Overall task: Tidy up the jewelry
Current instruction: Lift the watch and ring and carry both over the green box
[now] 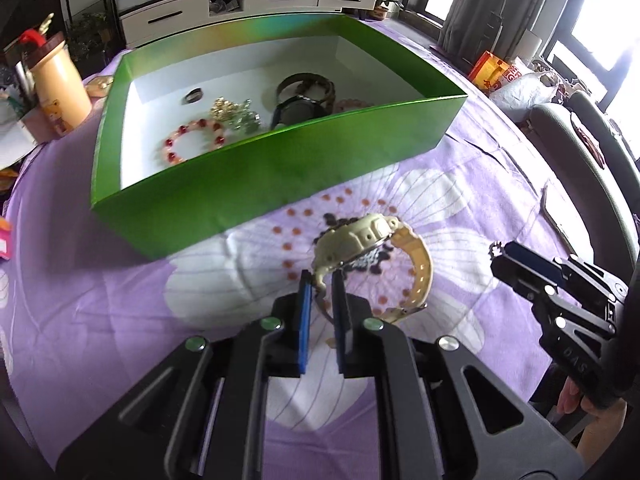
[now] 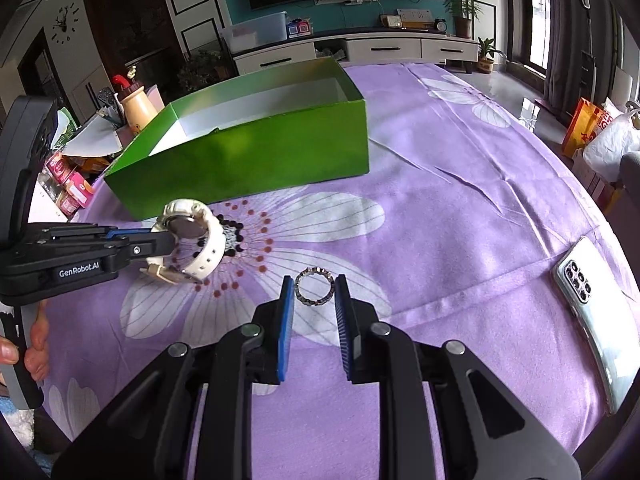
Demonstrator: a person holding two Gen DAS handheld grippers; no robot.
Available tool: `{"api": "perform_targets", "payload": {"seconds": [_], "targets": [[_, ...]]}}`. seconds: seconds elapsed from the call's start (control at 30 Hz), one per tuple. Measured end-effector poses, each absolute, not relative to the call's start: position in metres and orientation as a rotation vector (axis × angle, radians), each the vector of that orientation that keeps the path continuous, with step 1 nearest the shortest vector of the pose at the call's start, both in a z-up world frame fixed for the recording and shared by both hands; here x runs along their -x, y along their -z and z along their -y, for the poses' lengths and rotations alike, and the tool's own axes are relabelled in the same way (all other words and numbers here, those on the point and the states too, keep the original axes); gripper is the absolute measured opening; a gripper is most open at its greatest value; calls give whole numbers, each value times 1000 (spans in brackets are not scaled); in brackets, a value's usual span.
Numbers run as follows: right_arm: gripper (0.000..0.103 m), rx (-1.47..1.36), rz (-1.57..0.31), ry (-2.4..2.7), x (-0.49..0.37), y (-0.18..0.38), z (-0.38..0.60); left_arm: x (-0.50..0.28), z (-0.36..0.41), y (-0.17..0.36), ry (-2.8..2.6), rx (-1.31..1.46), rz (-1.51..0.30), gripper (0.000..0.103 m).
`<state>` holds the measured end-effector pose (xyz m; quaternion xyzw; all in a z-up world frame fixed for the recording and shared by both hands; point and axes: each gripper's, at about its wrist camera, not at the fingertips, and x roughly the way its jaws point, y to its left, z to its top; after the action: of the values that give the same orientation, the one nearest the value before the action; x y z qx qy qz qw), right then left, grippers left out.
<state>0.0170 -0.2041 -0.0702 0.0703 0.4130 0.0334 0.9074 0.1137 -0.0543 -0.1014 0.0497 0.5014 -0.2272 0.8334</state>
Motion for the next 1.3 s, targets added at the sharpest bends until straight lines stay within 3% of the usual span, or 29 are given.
{"api": "perform_targets", "payload": {"seconds": [0.2,0.27,0.4,0.63,0.73,0.87,0.93,1.13,1.23,1.3], "targets": [[20,-131,-818,-83,-13,54,189,-99,31,88,479,-95,-1035,12],[20,-125,-816,-87,-14,51,186,-96,27,81,481,-95,-1015,7],[20,-115,-815,-88,-16,48,180,-93,20,69,478,-98,-978,7],[20,-122,-824,-78,-15,52,180,-103,12,87,469,-48,-1052,9],[20,-132,-831,-76,-16,55,181,-106,12,94,464,-52,-1065,21],[20,-135,-835,-82,-17,57,181,-107,4,104,466,-42,-1097,47],[20,-137,-839,-84,-18,59,180,-110,0,109,458,-44,-1110,47],[20,-139,-846,-90,-19,63,177,-121,3,121,439,-61,-1138,35],[20,-137,-845,-92,-18,63,177,-120,12,123,445,-95,-1123,22],[20,-139,-847,-90,-19,64,179,-118,16,124,437,-134,-1098,7]]}}
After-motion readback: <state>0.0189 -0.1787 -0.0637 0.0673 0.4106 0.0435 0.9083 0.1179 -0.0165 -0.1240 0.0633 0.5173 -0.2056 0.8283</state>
